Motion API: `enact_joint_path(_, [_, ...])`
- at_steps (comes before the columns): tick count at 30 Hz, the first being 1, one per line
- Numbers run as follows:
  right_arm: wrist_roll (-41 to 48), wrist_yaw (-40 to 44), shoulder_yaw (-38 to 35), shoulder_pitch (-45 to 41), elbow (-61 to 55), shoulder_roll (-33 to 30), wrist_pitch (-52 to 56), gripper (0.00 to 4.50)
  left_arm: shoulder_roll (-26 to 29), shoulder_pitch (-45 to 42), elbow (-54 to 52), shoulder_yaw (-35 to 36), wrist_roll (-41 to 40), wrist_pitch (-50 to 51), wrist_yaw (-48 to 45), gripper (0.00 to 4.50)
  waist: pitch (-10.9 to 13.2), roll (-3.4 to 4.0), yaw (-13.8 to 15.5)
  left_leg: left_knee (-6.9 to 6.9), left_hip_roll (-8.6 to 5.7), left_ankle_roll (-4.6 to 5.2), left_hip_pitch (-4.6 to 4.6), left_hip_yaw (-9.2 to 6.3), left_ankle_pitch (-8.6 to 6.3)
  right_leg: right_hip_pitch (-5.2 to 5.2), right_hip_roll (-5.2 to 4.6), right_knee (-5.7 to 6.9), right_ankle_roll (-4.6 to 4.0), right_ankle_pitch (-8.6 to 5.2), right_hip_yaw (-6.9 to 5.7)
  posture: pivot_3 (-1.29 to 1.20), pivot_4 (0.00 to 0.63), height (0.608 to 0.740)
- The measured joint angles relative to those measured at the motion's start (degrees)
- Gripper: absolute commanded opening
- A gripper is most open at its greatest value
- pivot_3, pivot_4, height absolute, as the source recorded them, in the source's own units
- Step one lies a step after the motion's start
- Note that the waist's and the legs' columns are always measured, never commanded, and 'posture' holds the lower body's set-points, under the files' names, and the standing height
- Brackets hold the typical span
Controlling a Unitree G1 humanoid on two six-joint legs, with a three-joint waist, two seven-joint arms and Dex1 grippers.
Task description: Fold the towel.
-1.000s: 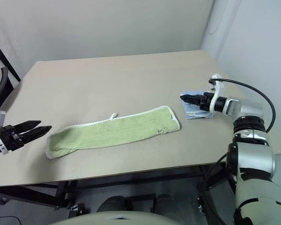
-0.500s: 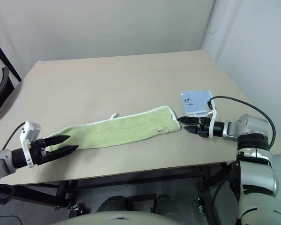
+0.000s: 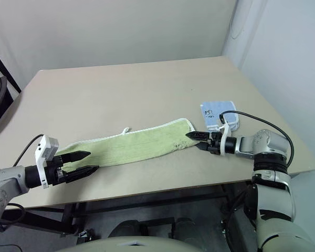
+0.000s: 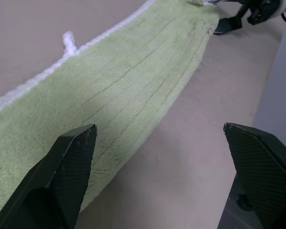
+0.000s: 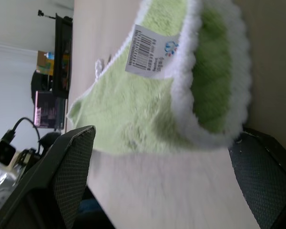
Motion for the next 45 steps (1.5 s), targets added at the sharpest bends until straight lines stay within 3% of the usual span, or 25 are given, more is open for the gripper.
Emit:
enact_joint_path(2, [0.06, -0.17, -0.03, -0.08, 0.59, -0.03, -0.49, 4.48, 0.05, 0.04, 0.0, 0.03, -0.05, 0.0, 0.02, 4.5, -0.02, -0.04, 0.01, 0.08, 0.0, 0.0, 0.02, 0.0, 0.0, 0.07, -0.01, -0.01, -0.04, -0.02, 0.0, 0.0, 0.0, 0.74])
enact_joint_path(4, [0.07, -0.32, 0.32, -0.07, 0.69, -0.03, -1.03, 3.94, 0.15, 0.08, 0.0, 0.1, -0.1, 0.0, 0.06, 4.5, -0.02, -0.03, 0.0, 0.15, 0.0, 0.0, 0.02, 0.0, 0.0, 0.1, -0.02, -0.01, -0.17, -0.1, 0.0, 0.0, 0.0, 0.74])
enact_joint_path(15, [0.06, -1.87, 0.56, -0.22, 2.63, -0.12, -4.06, 0.1, 0.37, 0.21, 0.58, 1.04, -0.06, -0.02, 1.02, 4.5, 0.02, 0.02, 0.11, 0.18, 0.0, 0.01, -0.06, 0.0, -0.01, 0.04, -0.02, -0.02, -0.17, -0.09, 0.0, 0.0, 0.0, 0.74])
enact_joint_path(31, [-2.12, 12.2, 9.28, -2.21, 0.76, -15.35, -13.74, 0.04, 0.37, -2.56, 3.71, -0.27, 0.9, -1.29, 0.95, 4.5, 0.11, 0.14, 0.03, 0.11, 0.02, 0.02, -0.21, 0.0, -0.01, -0.14, -0.02, -0.09, -0.18, -0.1, 0.0, 0.0, 0.0, 0.74])
enact_joint_path(38, [-0.06, 18.7, 15.32, 0.11, -21.91, -15.91, -16.08, 0.04, 1.16, -4.17, 5.21, -0.27, 1.02, -1.43, 0.87, 4.5, 0.13, 0.18, 0.52, 0.12, 0.05, 0.03, -0.49, 0.0, -0.01, -0.4, 0.01, -0.08, 0.03, 0.01, -0.03, 0.0, 0.0, 0.74])
enact_joint_path(45, [2.54, 19.74, 21.67, 4.03, -41.66, -13.14, -18.47, 0.04, 1.76, -4.94, 6.44, -0.26, 1.08, -2.11, 0.45, 4.5, 0.12, 0.16, 1.67, 0.23, 0.05, 0.04, -0.8, -0.01, -0.02, -0.68, 0.0, -0.07, 0.03, 0.02, -0.03, 0.0, 0.0, 0.74])
